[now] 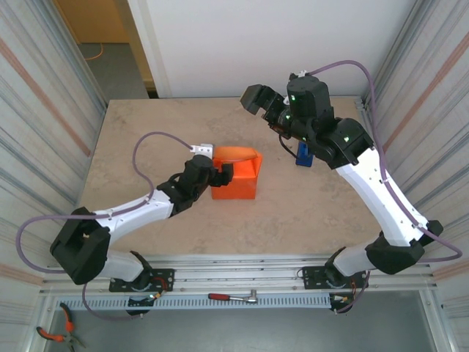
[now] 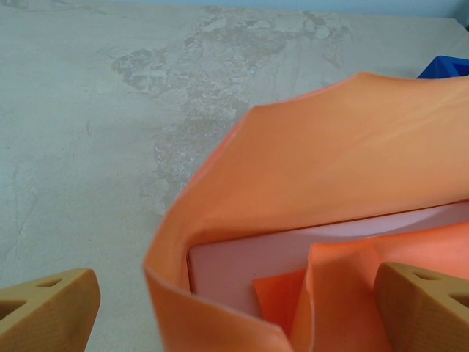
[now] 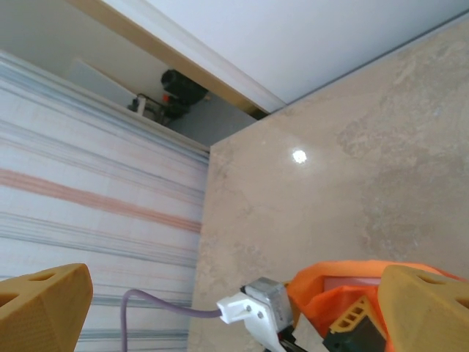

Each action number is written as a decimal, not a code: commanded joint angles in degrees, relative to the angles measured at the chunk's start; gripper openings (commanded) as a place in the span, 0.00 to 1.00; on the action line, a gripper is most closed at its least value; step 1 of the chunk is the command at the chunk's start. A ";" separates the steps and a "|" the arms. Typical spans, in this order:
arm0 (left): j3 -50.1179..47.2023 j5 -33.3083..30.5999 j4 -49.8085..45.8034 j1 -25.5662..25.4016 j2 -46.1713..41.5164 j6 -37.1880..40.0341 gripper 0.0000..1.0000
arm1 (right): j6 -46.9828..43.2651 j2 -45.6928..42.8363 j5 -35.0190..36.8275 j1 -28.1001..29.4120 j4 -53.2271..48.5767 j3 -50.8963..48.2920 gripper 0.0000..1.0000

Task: Wrap the gift box in paper
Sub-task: Fold the wrapping paper for the gift box.

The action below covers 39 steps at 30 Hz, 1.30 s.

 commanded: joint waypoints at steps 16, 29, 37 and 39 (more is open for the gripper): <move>-1.40 -3.42 -0.12 -0.80 0.31 0.37 0.94 | 3.29 -5.47 -12.92 -3.34 14.51 -12.64 0.98; 0.24 -9.38 -4.40 -2.58 3.85 -0.99 0.87 | -17.98 -12.01 -11.60 -7.40 18.50 -42.46 0.98; -1.41 -9.20 -3.78 -3.12 4.01 -1.54 0.85 | -21.47 -9.39 -11.42 -8.46 26.26 -50.07 0.93; -1.75 -8.85 -3.62 -3.11 3.94 -1.67 0.85 | -21.74 -7.72 -11.95 -8.37 28.22 -49.82 0.92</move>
